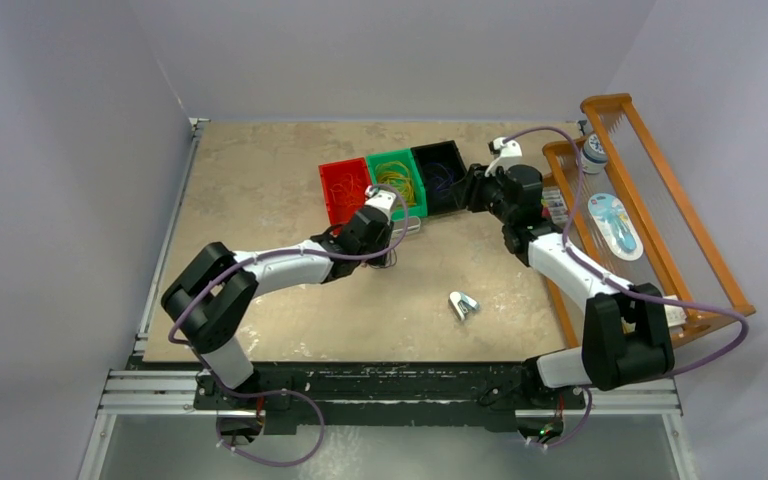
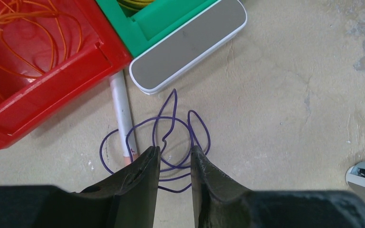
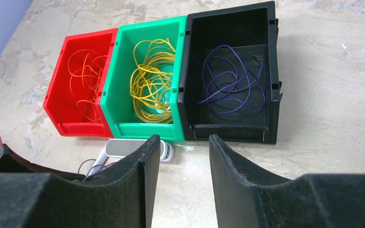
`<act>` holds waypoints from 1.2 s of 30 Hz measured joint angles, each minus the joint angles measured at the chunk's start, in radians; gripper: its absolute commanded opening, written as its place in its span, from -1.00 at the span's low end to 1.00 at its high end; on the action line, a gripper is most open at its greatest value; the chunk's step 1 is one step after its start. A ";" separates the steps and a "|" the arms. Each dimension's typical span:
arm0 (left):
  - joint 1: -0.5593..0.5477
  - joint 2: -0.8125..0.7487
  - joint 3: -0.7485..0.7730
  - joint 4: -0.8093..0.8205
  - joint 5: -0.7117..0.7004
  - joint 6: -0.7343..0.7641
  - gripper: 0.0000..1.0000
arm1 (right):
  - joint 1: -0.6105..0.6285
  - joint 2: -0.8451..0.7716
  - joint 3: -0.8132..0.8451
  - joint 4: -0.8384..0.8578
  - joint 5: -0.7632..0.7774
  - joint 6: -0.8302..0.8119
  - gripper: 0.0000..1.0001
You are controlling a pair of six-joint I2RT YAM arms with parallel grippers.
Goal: Untangle the cables
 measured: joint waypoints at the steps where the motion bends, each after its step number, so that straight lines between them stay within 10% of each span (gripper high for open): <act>1: 0.000 0.002 0.004 0.000 -0.006 0.003 -0.42 | 0.000 -0.002 0.000 0.000 -0.001 0.000 -0.11; 14: 0.002 0.064 0.031 0.009 -0.036 0.031 -0.47 | 0.000 -0.004 -0.001 0.000 -0.032 0.000 -0.12; 26: 0.009 0.078 0.041 0.035 -0.036 0.046 -1.00 | 0.000 -0.048 -0.068 0.019 -0.052 0.003 -0.12; 36: 0.010 -0.132 0.042 -0.007 0.020 0.045 -1.00 | 0.000 -0.151 -0.178 0.122 -0.058 0.068 0.54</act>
